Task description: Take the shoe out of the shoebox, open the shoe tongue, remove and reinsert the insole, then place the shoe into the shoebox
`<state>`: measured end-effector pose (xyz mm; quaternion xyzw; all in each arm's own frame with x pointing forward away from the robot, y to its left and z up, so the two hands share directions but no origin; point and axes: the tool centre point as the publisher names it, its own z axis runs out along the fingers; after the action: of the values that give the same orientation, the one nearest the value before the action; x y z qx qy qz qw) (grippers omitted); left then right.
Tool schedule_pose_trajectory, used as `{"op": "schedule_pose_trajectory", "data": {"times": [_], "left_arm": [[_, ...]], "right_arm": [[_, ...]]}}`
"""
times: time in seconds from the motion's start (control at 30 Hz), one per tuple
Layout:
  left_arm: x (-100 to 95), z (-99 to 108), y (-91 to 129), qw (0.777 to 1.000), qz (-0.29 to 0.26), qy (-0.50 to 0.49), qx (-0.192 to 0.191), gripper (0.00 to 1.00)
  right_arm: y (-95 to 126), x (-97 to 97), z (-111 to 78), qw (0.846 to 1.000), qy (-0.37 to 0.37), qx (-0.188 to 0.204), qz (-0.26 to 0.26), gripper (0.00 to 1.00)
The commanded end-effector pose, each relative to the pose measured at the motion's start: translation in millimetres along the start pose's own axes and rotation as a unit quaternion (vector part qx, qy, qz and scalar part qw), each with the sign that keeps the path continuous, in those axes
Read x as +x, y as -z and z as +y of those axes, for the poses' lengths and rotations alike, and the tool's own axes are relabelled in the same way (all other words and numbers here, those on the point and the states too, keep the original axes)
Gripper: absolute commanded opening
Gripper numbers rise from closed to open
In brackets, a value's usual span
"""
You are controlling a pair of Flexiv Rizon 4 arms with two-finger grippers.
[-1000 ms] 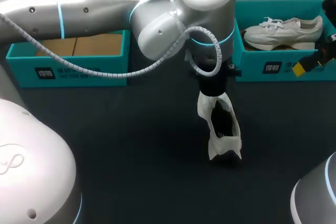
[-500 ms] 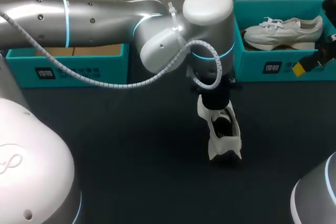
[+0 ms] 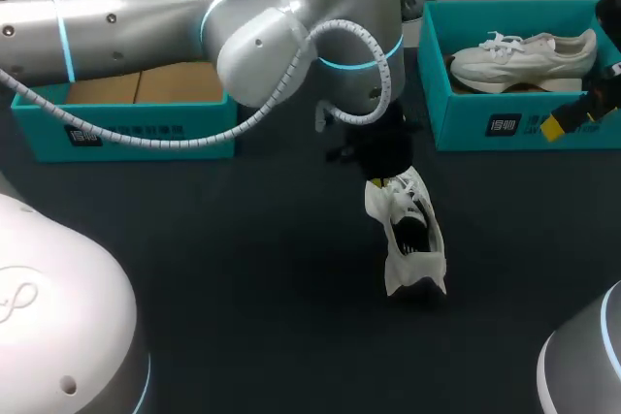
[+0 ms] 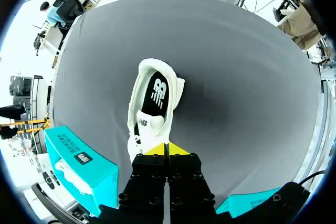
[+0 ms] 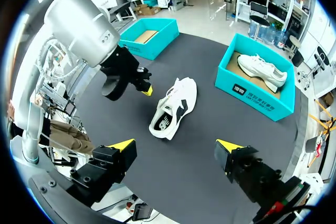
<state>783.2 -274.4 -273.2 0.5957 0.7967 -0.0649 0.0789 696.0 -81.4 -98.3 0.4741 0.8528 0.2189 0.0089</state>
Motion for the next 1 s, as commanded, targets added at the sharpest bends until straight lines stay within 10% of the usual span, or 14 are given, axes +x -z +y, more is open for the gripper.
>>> {"op": "schedule_pose_trajectory", "data": {"times": [0.03, 0.1, 0.13, 0.7, 1.0], "left_arm": [[22.9, -11, 16, 0.999, -0.023, 0.026, -0.010, 0.00], [24.0, -12, 18, 0.998, -0.019, 0.041, -0.039, 0.18], [24.0, -12, 18, 0.998, -0.019, 0.041, -0.039, 1.00], [27.8, -15, 19, 0.996, -0.006, 0.074, -0.057, 1.00], [46.8, -48, 16, 0.913, 0.074, 0.394, -0.075, 1.00]], "right_arm": [[-1, -0.6, 2.8, 1.000, -0.001, 0.003, 0.000, 1.00], [-1, -0.6, 2.8, 1.000, -0.001, 0.003, 0.000, 1.00], [-1, -0.6, 2.8, 1.000, -0.001, 0.003, 0.000, 1.00], [-1, -0.6, 2.8, 1.000, -0.001, 0.003, 0.000, 1.00], [-1, -0.6, 2.8, 1.000, -0.001, 0.003, 0.000, 1.00]]}}
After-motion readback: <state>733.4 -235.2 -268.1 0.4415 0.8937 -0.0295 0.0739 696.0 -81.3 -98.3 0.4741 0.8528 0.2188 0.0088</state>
